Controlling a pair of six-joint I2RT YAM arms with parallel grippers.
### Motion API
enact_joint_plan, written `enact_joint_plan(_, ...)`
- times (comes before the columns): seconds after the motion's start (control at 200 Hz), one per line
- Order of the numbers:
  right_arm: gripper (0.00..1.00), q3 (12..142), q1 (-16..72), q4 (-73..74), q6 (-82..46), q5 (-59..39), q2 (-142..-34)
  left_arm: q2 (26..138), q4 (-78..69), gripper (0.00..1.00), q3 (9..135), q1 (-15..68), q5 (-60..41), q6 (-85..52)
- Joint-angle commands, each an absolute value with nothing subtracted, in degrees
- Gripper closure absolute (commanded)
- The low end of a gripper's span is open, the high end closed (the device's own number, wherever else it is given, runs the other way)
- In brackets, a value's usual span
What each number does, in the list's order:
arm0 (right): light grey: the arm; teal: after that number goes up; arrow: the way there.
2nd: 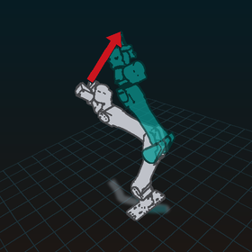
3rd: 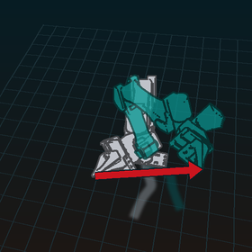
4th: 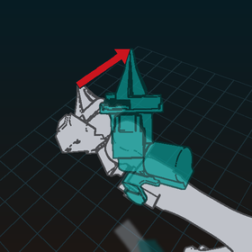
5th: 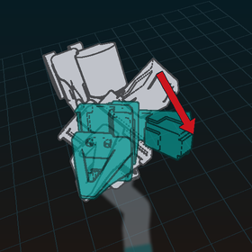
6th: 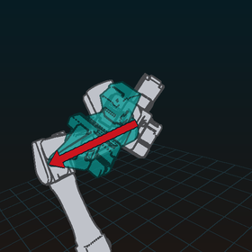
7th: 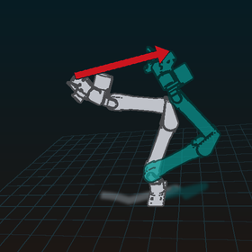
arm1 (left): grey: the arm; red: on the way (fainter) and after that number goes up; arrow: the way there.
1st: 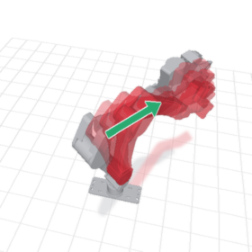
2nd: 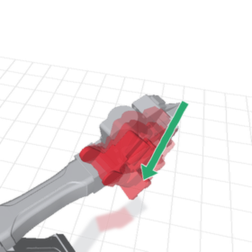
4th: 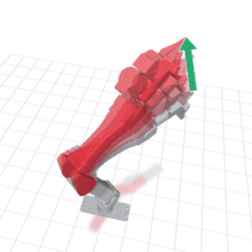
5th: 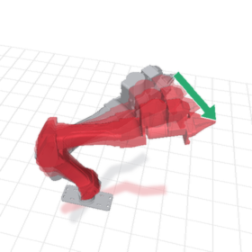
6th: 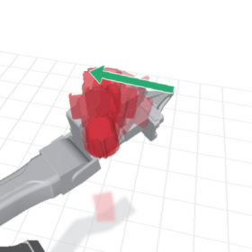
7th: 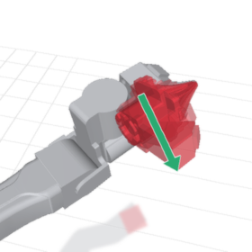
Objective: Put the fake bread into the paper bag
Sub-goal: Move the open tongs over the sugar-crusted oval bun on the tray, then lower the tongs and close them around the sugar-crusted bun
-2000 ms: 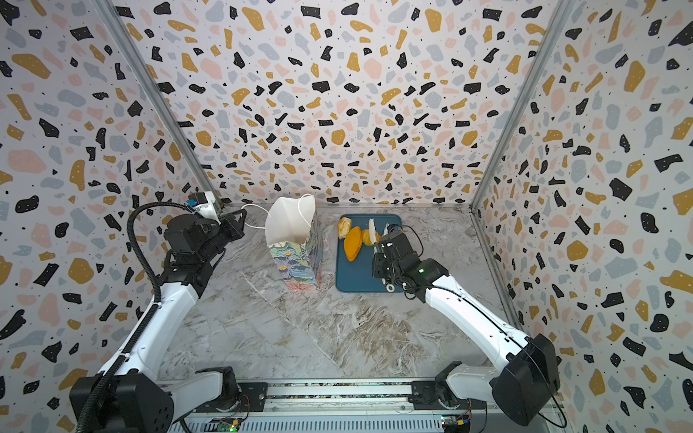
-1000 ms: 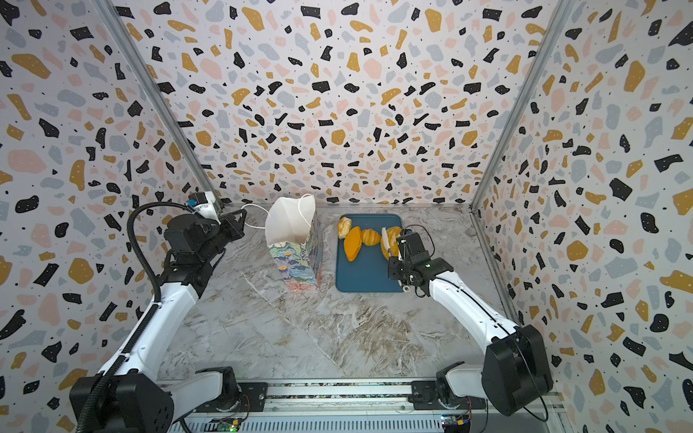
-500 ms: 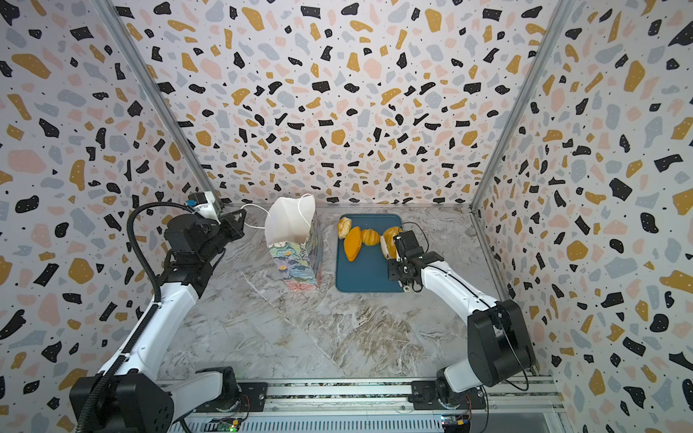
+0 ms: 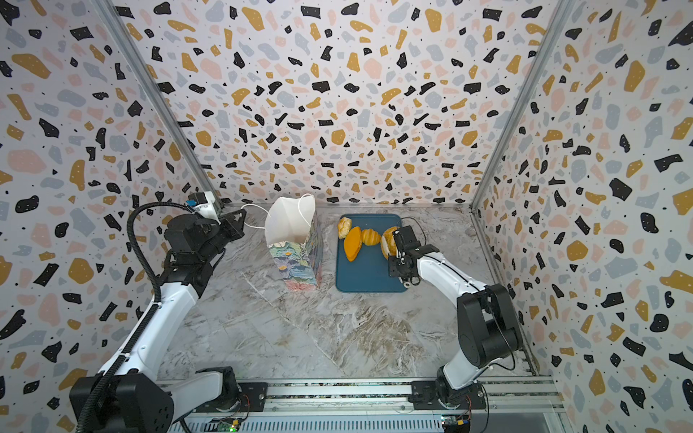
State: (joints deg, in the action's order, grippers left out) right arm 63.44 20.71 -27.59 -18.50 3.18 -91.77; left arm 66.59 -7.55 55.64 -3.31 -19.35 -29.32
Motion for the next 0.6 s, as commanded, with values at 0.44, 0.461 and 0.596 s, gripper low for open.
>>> enact_joint_plan(0.44, 0.43, 68.99, 19.96, -30.42, -16.07, 3.00, -95.37, 65.83, -9.47, 1.00, 55.28, -3.16, -19.35, -28.64)
enact_joint_plan(0.461, 0.43, 69.26, 19.95, -30.51, -16.02, 3.01, -95.60, 65.83, -9.45, 1.00, 55.28, -3.14, -19.45, -28.66)
enact_joint_plan(0.596, 0.43, 71.25, 19.86, -31.80, -15.56, 3.69, -97.49, 65.95, -9.43, 1.00, 55.28, -3.16, -19.39, -28.60)
